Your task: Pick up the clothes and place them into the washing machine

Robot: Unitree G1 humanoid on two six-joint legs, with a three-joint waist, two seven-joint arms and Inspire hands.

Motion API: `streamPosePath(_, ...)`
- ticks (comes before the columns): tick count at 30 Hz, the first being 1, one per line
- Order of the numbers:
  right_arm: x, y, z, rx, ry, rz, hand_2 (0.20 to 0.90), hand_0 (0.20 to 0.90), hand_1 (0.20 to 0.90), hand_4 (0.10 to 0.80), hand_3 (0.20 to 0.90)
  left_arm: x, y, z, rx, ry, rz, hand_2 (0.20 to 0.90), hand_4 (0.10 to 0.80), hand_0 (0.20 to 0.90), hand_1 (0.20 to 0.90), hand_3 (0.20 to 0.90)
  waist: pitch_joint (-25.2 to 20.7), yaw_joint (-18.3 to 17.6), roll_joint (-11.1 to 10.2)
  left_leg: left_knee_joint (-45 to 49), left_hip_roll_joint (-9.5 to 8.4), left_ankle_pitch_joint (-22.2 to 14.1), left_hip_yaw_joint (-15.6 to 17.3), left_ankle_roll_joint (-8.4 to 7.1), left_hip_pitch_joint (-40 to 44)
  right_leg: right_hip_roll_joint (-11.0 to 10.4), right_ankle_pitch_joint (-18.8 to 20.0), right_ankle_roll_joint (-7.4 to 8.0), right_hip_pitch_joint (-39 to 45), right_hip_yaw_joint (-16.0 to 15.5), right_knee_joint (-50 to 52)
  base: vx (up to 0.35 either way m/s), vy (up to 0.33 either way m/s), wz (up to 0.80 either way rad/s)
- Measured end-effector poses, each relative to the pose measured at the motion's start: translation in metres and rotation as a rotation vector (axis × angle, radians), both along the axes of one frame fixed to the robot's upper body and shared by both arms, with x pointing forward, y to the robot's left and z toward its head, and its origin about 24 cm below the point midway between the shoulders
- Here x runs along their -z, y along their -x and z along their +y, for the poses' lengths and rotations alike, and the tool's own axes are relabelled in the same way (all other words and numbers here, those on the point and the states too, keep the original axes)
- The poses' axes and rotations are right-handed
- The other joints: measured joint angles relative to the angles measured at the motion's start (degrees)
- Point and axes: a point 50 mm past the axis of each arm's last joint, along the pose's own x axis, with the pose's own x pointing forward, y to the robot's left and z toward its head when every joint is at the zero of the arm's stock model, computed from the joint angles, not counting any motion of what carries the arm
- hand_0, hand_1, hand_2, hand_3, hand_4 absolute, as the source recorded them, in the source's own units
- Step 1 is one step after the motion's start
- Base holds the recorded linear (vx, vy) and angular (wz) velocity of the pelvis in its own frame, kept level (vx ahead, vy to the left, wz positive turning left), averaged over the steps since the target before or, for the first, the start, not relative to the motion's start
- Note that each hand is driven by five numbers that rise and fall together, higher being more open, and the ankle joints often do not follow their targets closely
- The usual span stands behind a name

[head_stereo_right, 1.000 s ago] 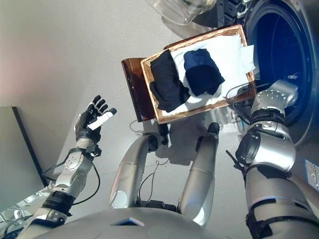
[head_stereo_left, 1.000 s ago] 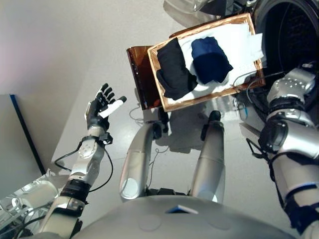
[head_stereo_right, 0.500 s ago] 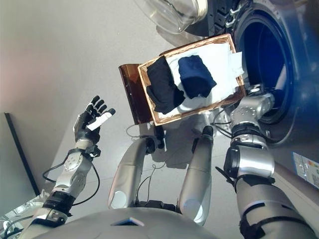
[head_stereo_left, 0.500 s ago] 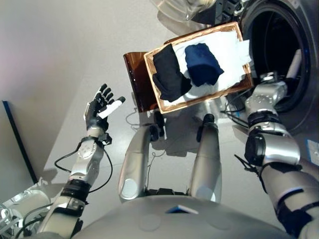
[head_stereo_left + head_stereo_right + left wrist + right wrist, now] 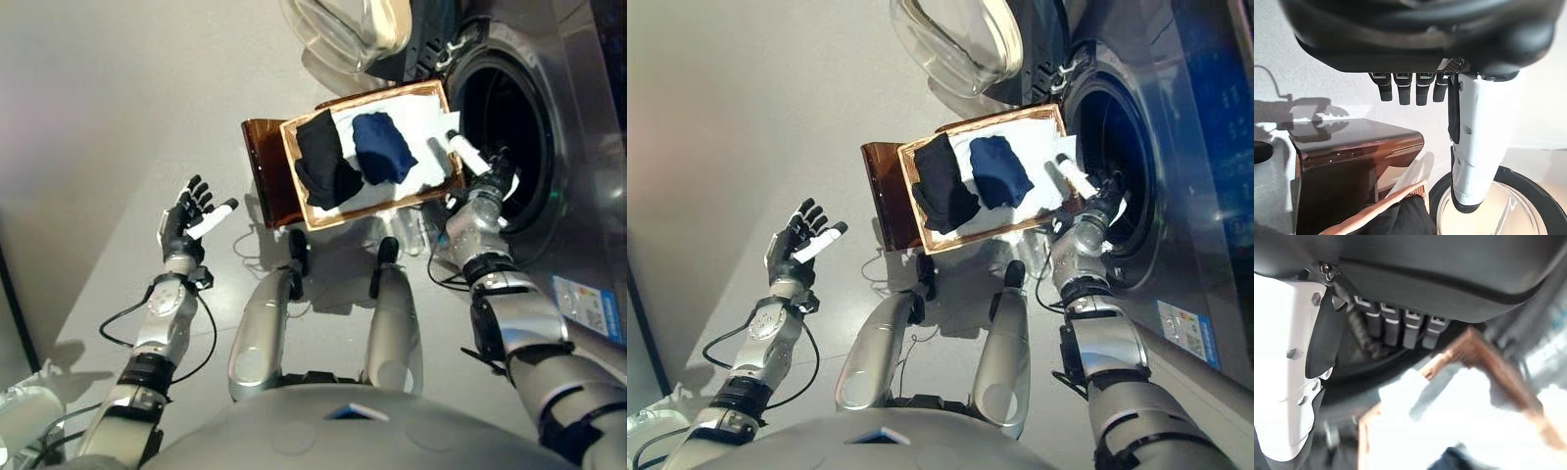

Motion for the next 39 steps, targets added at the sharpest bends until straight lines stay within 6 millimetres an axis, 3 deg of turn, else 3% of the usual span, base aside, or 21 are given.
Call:
streamPosePath(7, 0.027, 0.021, 0.002, -0.233, 0.396, 0.260, 0.900, 0.900, 0.900, 0.800, 0.900, 0.010, 0.004, 0.003, -0.024, -0.020, 0.044, 0.900, 0.800, 0.900, 0.900, 0.900, 0.08, -0.52, -1.24, -4.43, -0.05, 1.26, -0.86, -0.45, 5.84, 0.16, 0.28, -0.14, 5.86, -1.52, -3.36, 0.034, -0.033, 0.03)
streamPosePath(15, 0.034, 0.028, 0.004, -0.414, 0.690, 0.380, 0.900, 0.900, 0.900, 0.800, 0.900, 0.014, 0.005, 0.001, 0.021, -0.053, 0.059, 0.900, 0.800, 0.900, 0.900, 0.900, 0.19, -1.10, -1.46, -9.50, 0.06, 3.18, -1.03, -0.67, 10.88, 0.61, 1.42, -0.19, 10.56, -2.42, -7.28, 0.014, -0.012, -0.01)
streamPosePath(19, 0.039, 0.031, 0.007, -0.412, 0.657, 0.384, 0.900, 0.900, 0.900, 0.800, 0.900, 0.015, 0.004, 0.000, 0.026, -0.066, 0.065, 0.900, 0.800, 0.900, 0.900, 0.900, 0.19, -1.10, -1.46, -10.87, 0.11, 4.02, -1.10, -0.73, 12.11, 0.83, 1.84, -0.16, 11.57, -2.53, -8.22, 0.043, -0.039, -0.01)
streamPosePath(23, 0.059, 0.045, 0.020, -0.464, 0.625, 0.423, 0.900, 0.900, 0.900, 0.800, 0.900, 0.021, 0.006, -0.005, 0.008, -0.051, 0.088, 0.900, 0.800, 0.900, 0.900, 0.900, 0.24, -1.07, -1.61, -12.75, 0.34, 4.17, -1.09, -0.93, 15.83, 1.21, 2.05, -0.21, 15.32, -2.76, -10.15, 0.046, -0.042, -0.04)
streamPosePath(28, 0.064, 0.051, 0.018, -0.461, 0.618, 0.442, 0.900, 0.900, 0.900, 0.800, 0.900, 0.021, 0.005, -0.008, 0.011, -0.041, 0.084, 0.900, 0.800, 0.900, 0.900, 0.900, 0.17, -1.47, -1.89, -13.56, 0.42, 4.50, -1.68, -0.92, 16.86, 1.29, 2.54, -0.12, 17.08, -3.67, -11.64, 0.000, -0.005, 0.05)
streamPosePath(34, 0.057, 0.045, 0.024, -0.471, 0.623, 0.397, 0.900, 0.900, 0.900, 0.800, 0.900, 0.021, 0.005, -0.007, 0.010, -0.045, 0.083, 0.900, 0.800, 0.900, 0.900, 0.900, 0.61, -1.19, -2.88, -12.25, 0.14, 4.22, -2.19, -0.99, 16.37, 1.05, 2.17, -0.22, 16.73, -4.03, -9.99, -0.076, 0.001, 0.04)
streamPosePath(39, 0.042, 0.034, 0.031, -0.483, 0.632, 0.312, 0.900, 0.900, 0.900, 0.800, 0.900, 0.014, 0.001, 0.001, -0.023, -0.047, 0.056, 0.900, 0.800, 0.900, 0.900, 0.900, 1.97, -1.15, -4.77, 0.46, 0.82, -1.09, -3.39, -1.41, 8.46, 0.53, -2.53, -1.46, 10.49, -3.55, 0.01, -0.041, -0.008, 0.10)
